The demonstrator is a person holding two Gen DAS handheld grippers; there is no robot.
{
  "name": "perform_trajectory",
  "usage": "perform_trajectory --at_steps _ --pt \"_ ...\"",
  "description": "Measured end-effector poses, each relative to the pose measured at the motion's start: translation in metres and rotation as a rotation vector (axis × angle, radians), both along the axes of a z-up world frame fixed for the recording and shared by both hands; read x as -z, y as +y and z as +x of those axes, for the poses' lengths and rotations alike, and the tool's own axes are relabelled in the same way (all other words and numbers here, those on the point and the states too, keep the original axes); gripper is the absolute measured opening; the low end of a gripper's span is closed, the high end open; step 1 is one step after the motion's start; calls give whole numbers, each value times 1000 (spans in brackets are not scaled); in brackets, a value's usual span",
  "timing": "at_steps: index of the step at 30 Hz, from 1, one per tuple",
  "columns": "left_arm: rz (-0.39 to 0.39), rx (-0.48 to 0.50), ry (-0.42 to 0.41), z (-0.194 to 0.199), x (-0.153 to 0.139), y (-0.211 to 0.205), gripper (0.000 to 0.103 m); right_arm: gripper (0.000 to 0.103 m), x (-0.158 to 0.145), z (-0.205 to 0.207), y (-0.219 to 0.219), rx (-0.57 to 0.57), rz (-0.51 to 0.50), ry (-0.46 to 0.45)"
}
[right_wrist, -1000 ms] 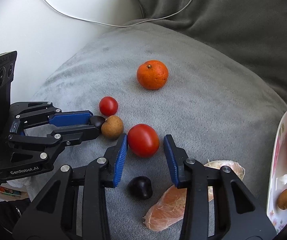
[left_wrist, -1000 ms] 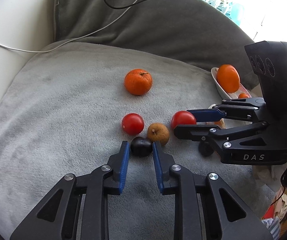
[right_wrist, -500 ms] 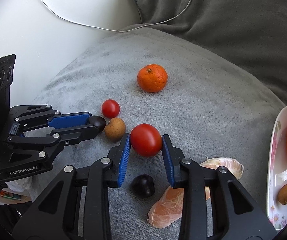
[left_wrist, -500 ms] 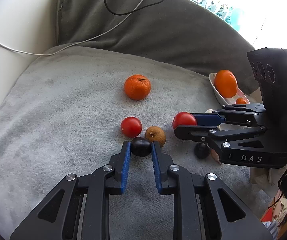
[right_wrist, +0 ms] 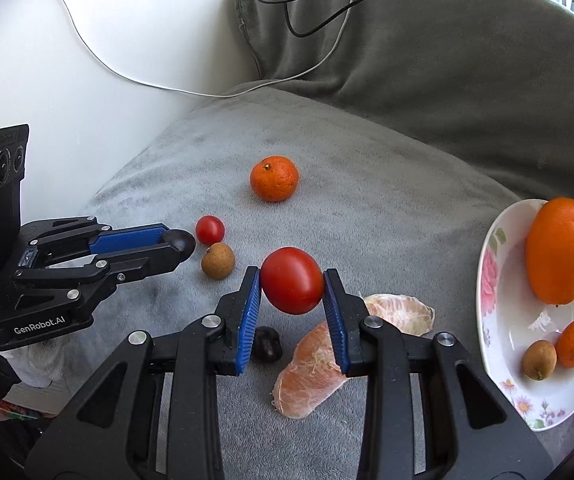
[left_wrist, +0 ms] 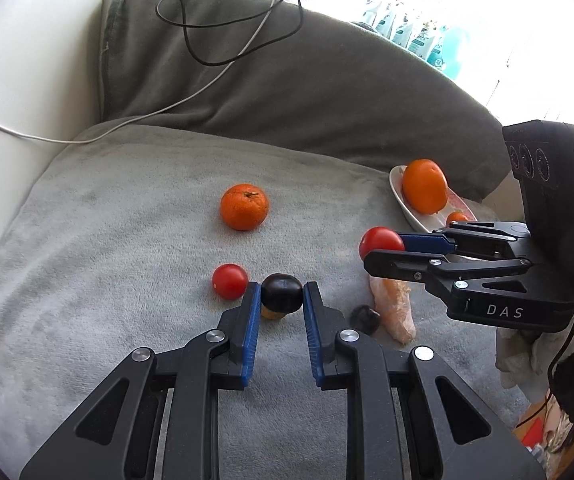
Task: Organize fruits
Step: 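Carry the plum and tomato over the plate and open both tools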
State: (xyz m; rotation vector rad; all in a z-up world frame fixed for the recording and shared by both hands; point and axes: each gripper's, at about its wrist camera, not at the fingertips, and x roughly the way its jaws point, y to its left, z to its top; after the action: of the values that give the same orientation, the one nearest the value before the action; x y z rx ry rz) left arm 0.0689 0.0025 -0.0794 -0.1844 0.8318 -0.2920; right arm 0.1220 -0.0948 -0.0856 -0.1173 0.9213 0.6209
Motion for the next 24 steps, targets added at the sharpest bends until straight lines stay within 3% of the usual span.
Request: perform_trajectory --at_steps 24 --pt "-45 136 -50 27 -16 -76 20 33 -28 -9 -108 223 1 -76"
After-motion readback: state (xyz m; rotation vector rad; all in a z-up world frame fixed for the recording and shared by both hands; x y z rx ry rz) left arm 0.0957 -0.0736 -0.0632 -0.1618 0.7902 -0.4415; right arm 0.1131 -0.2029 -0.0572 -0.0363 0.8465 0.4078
